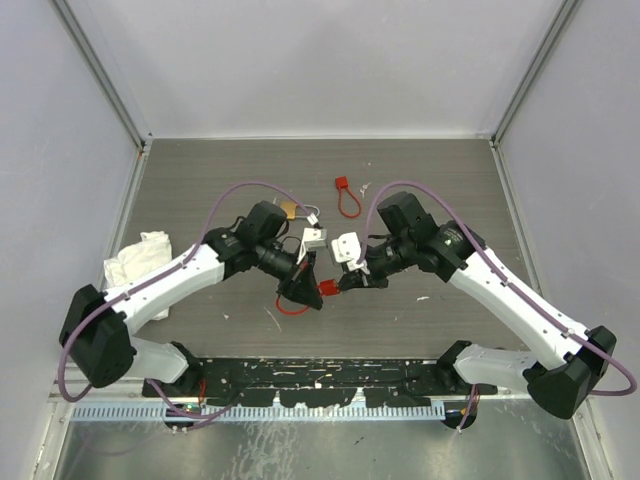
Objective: Lock with the key
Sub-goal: Lock the lock.
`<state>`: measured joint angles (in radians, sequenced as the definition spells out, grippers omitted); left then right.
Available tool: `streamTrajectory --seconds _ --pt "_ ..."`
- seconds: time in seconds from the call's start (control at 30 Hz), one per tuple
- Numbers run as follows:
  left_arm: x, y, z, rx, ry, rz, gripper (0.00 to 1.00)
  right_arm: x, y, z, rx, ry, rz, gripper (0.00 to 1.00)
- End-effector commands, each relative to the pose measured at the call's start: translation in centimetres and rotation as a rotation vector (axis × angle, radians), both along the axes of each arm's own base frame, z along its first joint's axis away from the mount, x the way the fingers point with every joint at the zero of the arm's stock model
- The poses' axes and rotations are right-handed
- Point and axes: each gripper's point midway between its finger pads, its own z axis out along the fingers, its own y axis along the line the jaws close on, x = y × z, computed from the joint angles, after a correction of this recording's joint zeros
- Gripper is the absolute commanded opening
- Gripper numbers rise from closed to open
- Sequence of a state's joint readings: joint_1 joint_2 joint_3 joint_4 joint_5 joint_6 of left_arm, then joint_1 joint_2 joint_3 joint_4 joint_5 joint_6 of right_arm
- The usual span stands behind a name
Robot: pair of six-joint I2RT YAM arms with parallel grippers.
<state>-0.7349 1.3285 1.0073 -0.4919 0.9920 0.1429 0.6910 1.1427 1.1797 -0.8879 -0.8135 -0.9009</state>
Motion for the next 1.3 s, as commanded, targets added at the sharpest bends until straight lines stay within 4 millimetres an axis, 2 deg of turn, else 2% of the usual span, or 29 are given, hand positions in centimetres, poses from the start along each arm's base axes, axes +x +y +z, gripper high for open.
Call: streamTrajectory --seconds 0.0,0.13,0.2,0.27,0.33,0.4,0.43,0.53,0.6,0.77,0.87,0.93,1.03,1.1,1.13,1.2,1.27 --pt "-2.6 1.1 1.0 0.048 0.229 -0.063 0.00 1.3 -1.5 -0.1 -0.061 -0.100 -0.057 0.01" --pt "-2.2 1.2 0.6 0.105 0.237 -0.083 0.00 1.4 -1.4 -0.2 -0.068 -0.062 -0.082 0.01" --pt "-1.5 1.4 -0.4 0.185 0.163 -0.045 0.00 1.3 -1.0 0.0 -0.052 0.046 -0.109 0.01" --pt "0.1 1.8 -2.1 0.298 -0.071 0.031 0.00 1.2 -1.0 -0.1 -0.039 0.204 -0.129 0.01" --pt "2.2 2.4 -2.8 0.363 -0.395 0.112 0.00 1.8 -1.7 -0.2 -0.026 0.350 -0.162 0.01" --pt "3.9 3.0 -2.2 0.374 -0.685 0.185 0.00 2.0 -2.1 -0.2 -0.011 0.480 -0.175 0.01" --pt "5.4 3.5 -1.3 0.386 -0.830 0.272 0.00 1.9 -2.1 -0.1 -0.001 0.543 -0.172 0.01" --pt "6.5 4.3 -0.2 0.385 -1.046 0.330 0.00 0.5 -1.8 -0.2 0.019 0.693 -0.117 0.01" --pt "6.8 4.7 -0.2 0.414 -1.084 0.324 0.00 0.1 -1.8 -0.2 0.024 0.732 -0.092 0.01" --pt "5.4 4.5 -0.7 0.398 -1.041 0.238 0.00 0.8 -1.9 -0.3 0.023 0.603 -0.106 0.01" --pt "2.3 3.1 -1.0 0.283 -0.886 0.117 0.00 1.7 -2.2 -1.0 -0.026 0.362 -0.151 0.01" --pt "0.6 2.7 -0.7 0.190 -0.673 0.068 0.00 1.6 -2.1 -1.1 -0.044 0.206 -0.141 0.01" --pt "-2.4 2.1 0.9 0.027 -0.233 -0.042 0.00 1.3 -1.8 -1.1 -0.070 0.024 -0.103 0.01" --pt "-3.7 2.1 1.6 -0.019 0.039 -0.107 0.00 1.4 -1.8 -0.8 -0.071 -0.058 -0.088 0.01" --pt "-4.0 2.0 1.1 0.008 0.142 -0.128 0.00 1.7 -1.9 -0.8 -0.078 -0.084 -0.091 0.01" --pt "-3.7 2.3 -0.4 0.111 0.193 -0.121 0.00 2.1 -2.0 -0.7 -0.092 -0.096 -0.104 0.01" --pt "-2.3 2.8 -2.7 0.248 0.104 -0.065 0.00 2.0 -1.8 -0.5 -0.091 -0.068 -0.110 0.01"
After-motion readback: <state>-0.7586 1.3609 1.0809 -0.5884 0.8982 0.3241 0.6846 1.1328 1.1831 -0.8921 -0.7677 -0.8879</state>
